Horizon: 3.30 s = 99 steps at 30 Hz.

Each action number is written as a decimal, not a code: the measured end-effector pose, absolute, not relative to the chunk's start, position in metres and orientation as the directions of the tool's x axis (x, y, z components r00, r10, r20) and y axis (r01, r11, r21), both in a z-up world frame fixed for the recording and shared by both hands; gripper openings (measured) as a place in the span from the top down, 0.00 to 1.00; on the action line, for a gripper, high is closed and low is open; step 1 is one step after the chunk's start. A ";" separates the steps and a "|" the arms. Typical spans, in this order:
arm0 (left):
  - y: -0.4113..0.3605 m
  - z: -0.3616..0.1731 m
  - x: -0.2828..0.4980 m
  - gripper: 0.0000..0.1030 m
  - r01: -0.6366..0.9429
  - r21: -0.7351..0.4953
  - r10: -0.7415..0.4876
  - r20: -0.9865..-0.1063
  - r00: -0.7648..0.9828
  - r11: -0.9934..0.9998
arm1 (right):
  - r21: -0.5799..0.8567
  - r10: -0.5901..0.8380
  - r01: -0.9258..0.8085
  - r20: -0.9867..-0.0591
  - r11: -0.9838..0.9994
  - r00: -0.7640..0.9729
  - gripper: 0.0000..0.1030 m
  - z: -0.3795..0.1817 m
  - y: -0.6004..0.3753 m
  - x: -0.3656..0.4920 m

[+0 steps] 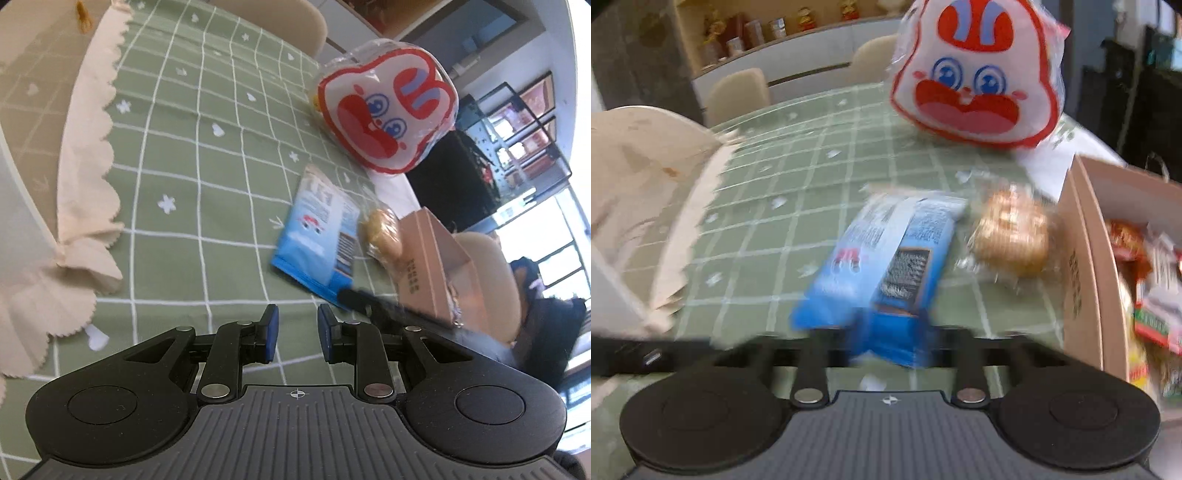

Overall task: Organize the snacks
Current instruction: 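Grasp the clear-wrapped bread roll with the left tool while the right tool approaches the blue wafer packet, then grasp the blue-and-white wafer packet with the right tool while the left tool lifts the bread roll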

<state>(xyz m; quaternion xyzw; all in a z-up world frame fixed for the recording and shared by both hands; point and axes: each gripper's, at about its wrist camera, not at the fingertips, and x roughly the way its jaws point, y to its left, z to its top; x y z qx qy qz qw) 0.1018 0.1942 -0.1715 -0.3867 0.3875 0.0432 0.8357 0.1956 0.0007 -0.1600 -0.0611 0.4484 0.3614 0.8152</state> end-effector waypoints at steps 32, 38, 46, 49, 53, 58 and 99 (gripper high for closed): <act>0.055 -0.156 0.325 0.71 0.036 0.025 -0.002 -0.790 0.613 0.999 | 0.159 0.385 -0.442 -0.783 0.883 0.488 0.39 -0.156 -0.150 0.107; 0.055 -0.156 0.321 0.68 0.054 0.040 -0.003 -0.781 0.625 0.998 | 0.151 0.382 -0.442 -0.779 0.884 0.498 0.29 -0.160 -0.151 0.106; 0.063 -0.155 0.324 0.69 0.043 -0.034 -0.053 -0.796 0.603 0.998 | 0.129 0.379 -0.458 -0.772 0.880 0.510 0.16 -0.164 -0.142 0.104; 0.060 -0.154 0.320 0.65 0.056 0.003 -0.031 -0.799 0.601 0.998 | 0.099 0.368 -0.473 -0.771 0.876 0.520 0.13 -0.166 -0.138 0.101; 0.060 -0.155 0.312 0.59 0.067 0.030 -0.017 -0.796 0.605 0.997 | 0.059 0.351 -0.486 -0.768 0.872 0.535 0.11 -0.169 -0.132 0.096; 0.079 -0.159 0.315 0.50 0.046 -0.159 -0.155 -0.799 0.581 0.986 | 0.048 0.349 -0.488 -0.760 0.872 0.549 0.07 -0.172 -0.129 0.093; 0.190 -0.152 0.062 0.47 -0.490 -0.450 -0.048 -0.771 0.635 0.747 | 0.125 0.515 -0.653 -0.731 0.747 0.448 0.10 -0.130 0.025 0.174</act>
